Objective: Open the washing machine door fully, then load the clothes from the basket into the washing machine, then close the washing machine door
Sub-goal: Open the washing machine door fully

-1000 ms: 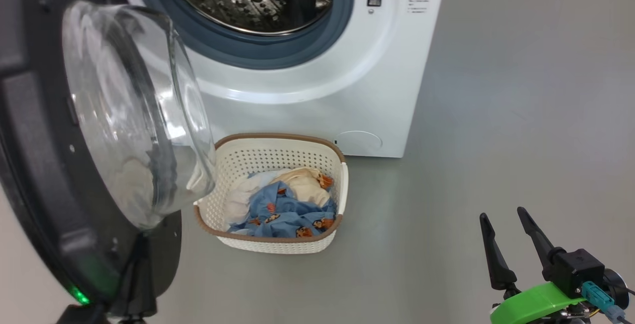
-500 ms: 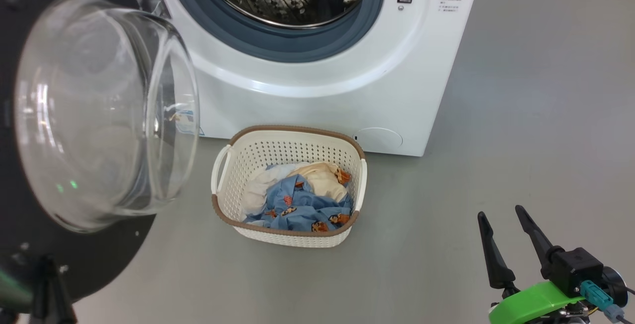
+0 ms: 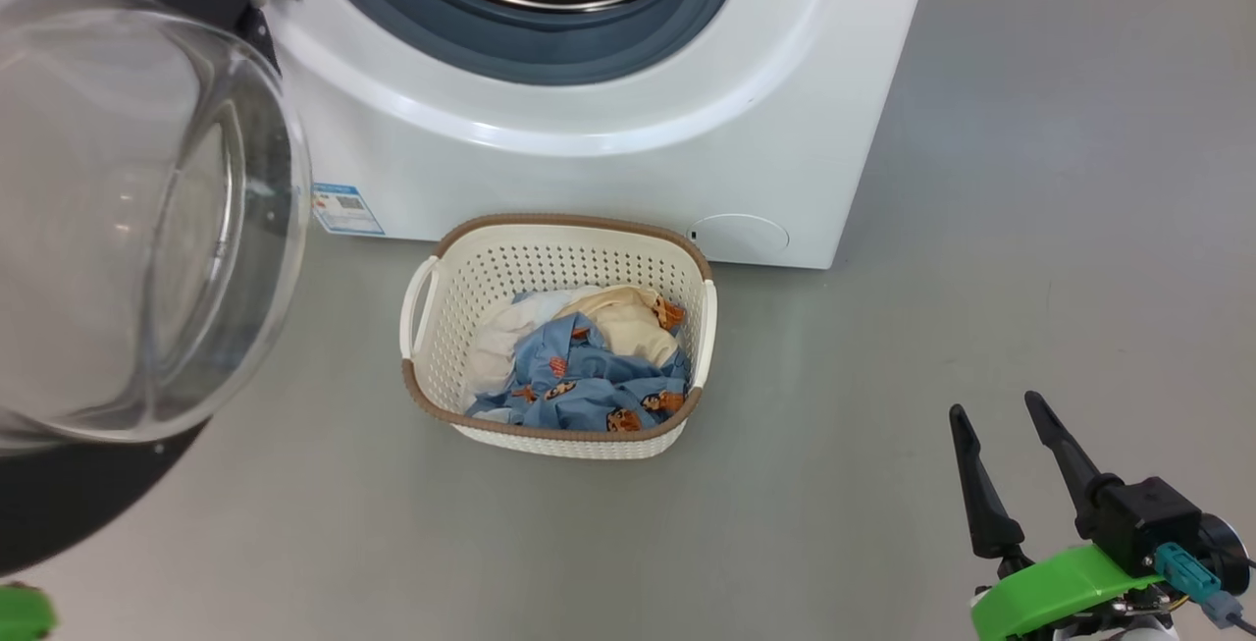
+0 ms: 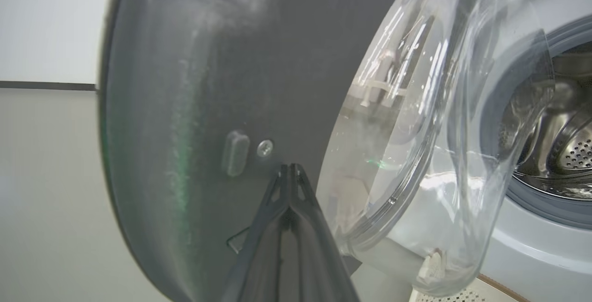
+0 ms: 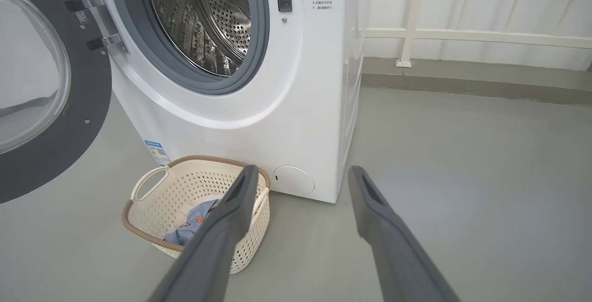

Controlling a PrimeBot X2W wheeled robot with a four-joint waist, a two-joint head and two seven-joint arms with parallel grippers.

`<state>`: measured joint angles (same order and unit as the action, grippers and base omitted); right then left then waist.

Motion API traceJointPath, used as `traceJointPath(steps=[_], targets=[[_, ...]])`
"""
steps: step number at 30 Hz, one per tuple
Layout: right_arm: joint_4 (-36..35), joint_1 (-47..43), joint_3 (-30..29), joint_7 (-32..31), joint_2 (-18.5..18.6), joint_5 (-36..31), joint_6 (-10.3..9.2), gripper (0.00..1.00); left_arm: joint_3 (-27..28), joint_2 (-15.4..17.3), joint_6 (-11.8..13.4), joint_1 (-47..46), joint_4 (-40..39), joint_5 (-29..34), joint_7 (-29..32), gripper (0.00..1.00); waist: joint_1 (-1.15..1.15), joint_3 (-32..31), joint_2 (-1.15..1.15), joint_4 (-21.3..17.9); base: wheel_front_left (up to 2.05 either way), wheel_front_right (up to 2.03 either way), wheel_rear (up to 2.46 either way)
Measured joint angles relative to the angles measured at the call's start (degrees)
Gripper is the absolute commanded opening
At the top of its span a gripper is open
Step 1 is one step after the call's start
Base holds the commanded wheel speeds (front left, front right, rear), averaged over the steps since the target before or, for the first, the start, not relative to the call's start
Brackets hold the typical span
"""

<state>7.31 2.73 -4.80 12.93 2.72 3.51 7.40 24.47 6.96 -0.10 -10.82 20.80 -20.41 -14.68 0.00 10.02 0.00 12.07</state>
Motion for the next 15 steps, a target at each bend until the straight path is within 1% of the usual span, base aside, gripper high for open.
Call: traceJointPath(steps=[3,5,10,15], targets=[[-0.26,0.57,0.01,-0.26,0.00,0.00,0.00,1.00,2.66,1.85,-0.19,-2.12,2.24,0.23,-0.01,0.00,0.00,0.64,0.00,-0.06,0.00,0.00,0.00],[-0.73,1.25,0.05,-0.34,0.01,0.00,0.00,1.00,4.05,2.44,-0.75,-3.47,3.58,0.26,-0.01,0.00,0.00,1.08,0.00,-0.10,0.00,0.00,0.00],[-1.15,1.59,0.14,-0.83,0.15,0.00,0.00,1.00,5.81,2.97,-2.15,-6.12,6.00,1.81,-0.02,0.00,0.00,1.99,0.00,-0.17,0.00,0.00,0.00],[-1.96,2.07,0.18,-1.40,0.47,-0.01,0.00,1.00,7.79,3.12,-2.71,-8.70,7.99,3.37,-0.02,0.00,0.00,3.03,0.00,-0.22,0.00,0.00,0.00]])
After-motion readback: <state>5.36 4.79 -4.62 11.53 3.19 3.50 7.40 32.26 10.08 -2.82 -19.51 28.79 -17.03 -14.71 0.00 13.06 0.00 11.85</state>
